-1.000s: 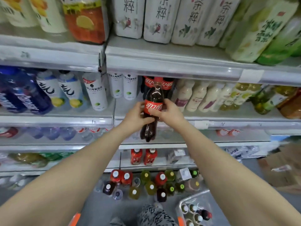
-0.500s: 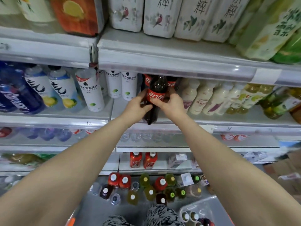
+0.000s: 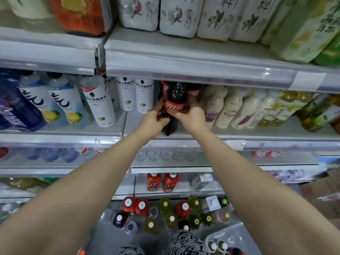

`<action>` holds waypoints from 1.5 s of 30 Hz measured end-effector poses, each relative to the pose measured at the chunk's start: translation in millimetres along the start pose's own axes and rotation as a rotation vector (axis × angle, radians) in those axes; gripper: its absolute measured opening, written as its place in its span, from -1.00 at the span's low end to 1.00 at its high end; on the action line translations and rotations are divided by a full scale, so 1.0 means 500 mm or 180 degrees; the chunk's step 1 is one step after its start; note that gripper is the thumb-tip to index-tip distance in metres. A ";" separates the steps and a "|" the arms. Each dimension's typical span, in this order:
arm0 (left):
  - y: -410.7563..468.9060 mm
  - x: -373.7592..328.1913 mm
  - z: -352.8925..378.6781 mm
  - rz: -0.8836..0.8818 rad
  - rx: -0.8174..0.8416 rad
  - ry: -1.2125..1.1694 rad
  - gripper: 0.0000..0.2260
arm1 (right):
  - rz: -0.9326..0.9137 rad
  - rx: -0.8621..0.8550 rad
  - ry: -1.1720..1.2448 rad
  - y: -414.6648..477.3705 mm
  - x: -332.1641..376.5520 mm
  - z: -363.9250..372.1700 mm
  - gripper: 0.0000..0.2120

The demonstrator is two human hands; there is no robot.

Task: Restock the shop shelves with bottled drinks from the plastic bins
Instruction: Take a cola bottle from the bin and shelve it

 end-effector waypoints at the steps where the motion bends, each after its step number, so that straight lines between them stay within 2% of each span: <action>1: -0.001 0.004 0.000 -0.0003 -0.0021 -0.0026 -0.37 | -0.0024 -0.0023 0.0016 -0.001 -0.004 0.002 -0.37; 6: -0.003 0.026 0.004 -0.0016 -0.0082 -0.0107 -0.33 | -0.0087 -0.0015 0.0081 -0.006 -0.020 0.012 -0.41; 15: -0.024 0.026 0.014 -0.0221 -0.0001 -0.0084 -0.27 | 0.0268 0.0283 -0.0256 -0.031 -0.072 0.030 -0.48; 21: -0.057 0.010 0.008 -0.0569 -0.0040 0.0015 -0.50 | 0.0372 0.0163 -0.0307 -0.061 -0.060 -0.014 -0.51; 25: -0.089 0.001 0.012 -0.0628 -0.0020 0.0002 -0.53 | 0.0346 0.0001 -0.0295 -0.094 -0.058 -0.040 -0.60; 29: -0.126 -0.015 0.043 -0.0493 0.0290 0.0094 -0.57 | 0.0462 -0.0139 -0.0133 -0.134 -0.072 -0.066 -0.62; 37: -0.201 -0.025 0.178 -0.0327 0.0660 0.0176 -0.65 | 0.0751 -0.0247 0.0118 -0.221 -0.163 -0.196 -0.69; 40: -0.236 -0.019 0.267 -0.0268 0.0882 0.0322 -0.68 | 0.0897 -0.0224 0.0092 -0.254 -0.227 -0.276 -0.69; 45: -0.348 -0.002 0.444 -0.0483 0.1196 0.0441 -0.73 | 0.1118 -0.0196 0.0031 -0.326 -0.367 -0.433 -0.69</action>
Point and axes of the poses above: each hand's wrist, its own y-axis towards the middle knuckle, its own z-axis out of the palm, x = y × z, the point moved 1 cm from there along y, towards the middle knuckle, and after that the axes turned 11 degrees about -x, right-handed, at the moved point
